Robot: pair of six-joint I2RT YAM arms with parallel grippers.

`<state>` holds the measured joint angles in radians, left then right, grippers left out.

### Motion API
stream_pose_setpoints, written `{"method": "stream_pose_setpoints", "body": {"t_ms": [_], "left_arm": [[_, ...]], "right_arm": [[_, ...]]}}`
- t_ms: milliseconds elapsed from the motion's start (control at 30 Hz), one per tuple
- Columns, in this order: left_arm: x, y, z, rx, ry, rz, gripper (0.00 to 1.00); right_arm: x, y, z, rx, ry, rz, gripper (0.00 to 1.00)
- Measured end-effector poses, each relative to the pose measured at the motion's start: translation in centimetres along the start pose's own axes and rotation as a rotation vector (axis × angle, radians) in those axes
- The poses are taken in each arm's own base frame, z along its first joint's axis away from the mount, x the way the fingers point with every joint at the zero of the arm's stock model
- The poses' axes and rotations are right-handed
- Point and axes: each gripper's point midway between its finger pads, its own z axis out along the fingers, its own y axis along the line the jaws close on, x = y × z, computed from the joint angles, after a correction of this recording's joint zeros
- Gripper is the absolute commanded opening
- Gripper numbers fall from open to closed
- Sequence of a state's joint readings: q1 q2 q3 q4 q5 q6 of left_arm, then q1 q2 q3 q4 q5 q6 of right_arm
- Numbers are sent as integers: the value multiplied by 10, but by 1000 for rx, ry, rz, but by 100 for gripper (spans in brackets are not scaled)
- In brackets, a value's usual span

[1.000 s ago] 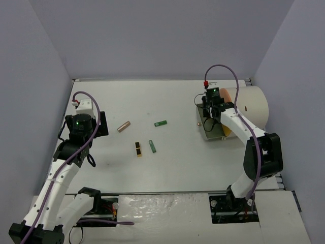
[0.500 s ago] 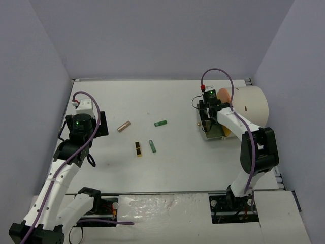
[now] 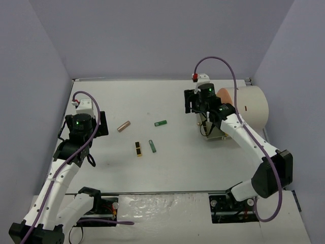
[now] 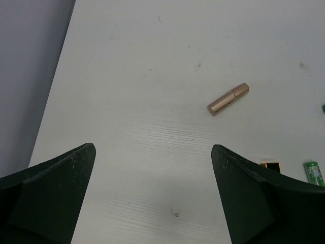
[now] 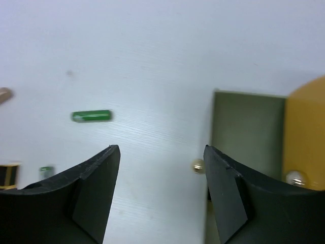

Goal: Organize the makeup

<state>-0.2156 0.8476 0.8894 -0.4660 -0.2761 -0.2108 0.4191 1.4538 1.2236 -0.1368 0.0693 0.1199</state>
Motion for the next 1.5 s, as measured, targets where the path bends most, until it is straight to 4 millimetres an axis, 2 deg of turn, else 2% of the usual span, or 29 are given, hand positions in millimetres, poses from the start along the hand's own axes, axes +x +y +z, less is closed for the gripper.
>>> {"method": "stream_pose_setpoints", "body": {"t_ms": [100,200,333,433,567,767,900,1033,1200,1267,1400,1500], "left_arm": [[0,0,0,-1,0,0,97],[0,1,0,-3,0,-1,97],[0,1,0,-4,0,-1,97],[1,1,0,-8,1,0,97],[1,2,1,-12,3,1,97],[1,2,1,-13,3,1,97],[1,2,1,-13,3,1,97],[1,2,1,-13,3,1,97],[1,2,1,-13,3,1,97],[1,2,1,-13,3,1,97],[1,2,1,-13,3,1,97],[1,2,1,-13,3,1,97]], "right_arm": [[-7,47,-11,-108,-34,-8,68],[8,92,-14,-198,-13,-8,67],[46,153,-8,-293,56,-38,63],[79,190,-2,-334,114,-70,61],[122,221,9,-340,181,-106,56],[168,232,31,-276,240,-136,46],[182,232,44,-240,248,-128,39],[190,229,52,-213,246,-127,31],[193,223,56,-186,239,-129,29],[194,221,56,-178,236,-131,22],[195,218,57,-167,231,-138,2],[194,218,58,-164,223,-142,0]]}}
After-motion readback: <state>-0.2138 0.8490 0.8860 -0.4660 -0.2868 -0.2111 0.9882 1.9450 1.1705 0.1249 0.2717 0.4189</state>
